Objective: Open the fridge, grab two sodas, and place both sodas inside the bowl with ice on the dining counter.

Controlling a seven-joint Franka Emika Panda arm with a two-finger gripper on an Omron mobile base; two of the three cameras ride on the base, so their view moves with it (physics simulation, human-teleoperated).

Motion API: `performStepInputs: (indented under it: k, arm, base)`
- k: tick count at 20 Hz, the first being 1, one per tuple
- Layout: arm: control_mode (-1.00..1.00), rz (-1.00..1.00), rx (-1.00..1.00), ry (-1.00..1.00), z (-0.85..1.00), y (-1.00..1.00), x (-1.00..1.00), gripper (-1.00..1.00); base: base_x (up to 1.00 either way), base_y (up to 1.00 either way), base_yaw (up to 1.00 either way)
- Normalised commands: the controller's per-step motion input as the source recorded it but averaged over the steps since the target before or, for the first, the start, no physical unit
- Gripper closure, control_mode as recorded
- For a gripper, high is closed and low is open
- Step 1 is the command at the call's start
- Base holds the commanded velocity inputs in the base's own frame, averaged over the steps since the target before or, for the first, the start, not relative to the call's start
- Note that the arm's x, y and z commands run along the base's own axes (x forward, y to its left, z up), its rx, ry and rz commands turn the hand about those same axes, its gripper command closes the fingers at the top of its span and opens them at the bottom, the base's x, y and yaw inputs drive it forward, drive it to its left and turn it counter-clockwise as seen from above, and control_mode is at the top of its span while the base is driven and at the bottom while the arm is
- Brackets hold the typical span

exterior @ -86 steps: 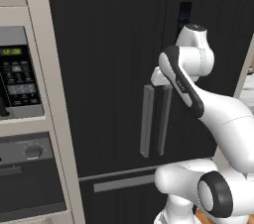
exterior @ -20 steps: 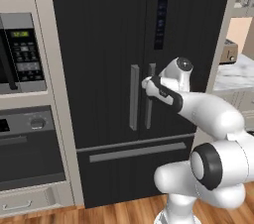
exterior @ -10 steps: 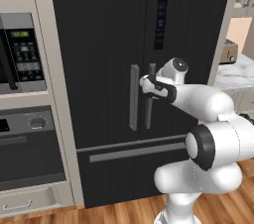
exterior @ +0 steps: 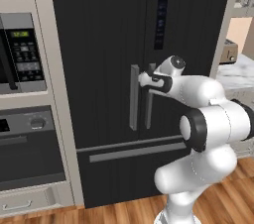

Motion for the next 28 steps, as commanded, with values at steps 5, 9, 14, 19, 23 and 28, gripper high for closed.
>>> performStepInputs:
  k: [5, 9, 14, 19, 23, 28]
  arm:
    - [-1.00, 0.00, 0.01, 0.00, -0.04, -0.02, 0.39, -1.00]
    - [-1.00, 0.00, 0.00, 0.00, -0.18, 0.00, 0.30, -1.00]
    - [-1.00, 0.00, 0.00, 0.00, -0.16, 0.00, 0.21, 1.00]
    - [-1.00, 0.00, 0.00, 0.00, -0.04, -0.09, -0.10, 1.00]
    - [-1.00, 0.00, 0.00, 0.08, 0.00, -0.45, -0.51, 1.00]
    - [-1.00, 0.00, -0.02, 0.03, 0.04, -0.58, -0.76, 1.00]
  base:
    - [0.00, 0.00, 0.00]
    - [0.00, 0.00, 0.00]
    - [0.00, 0.00, 0.00]
    - [0.00, 0.00, 0.00]
    - [0.00, 0.00, 0.00]
    - [0.00, 0.00, 0.00]
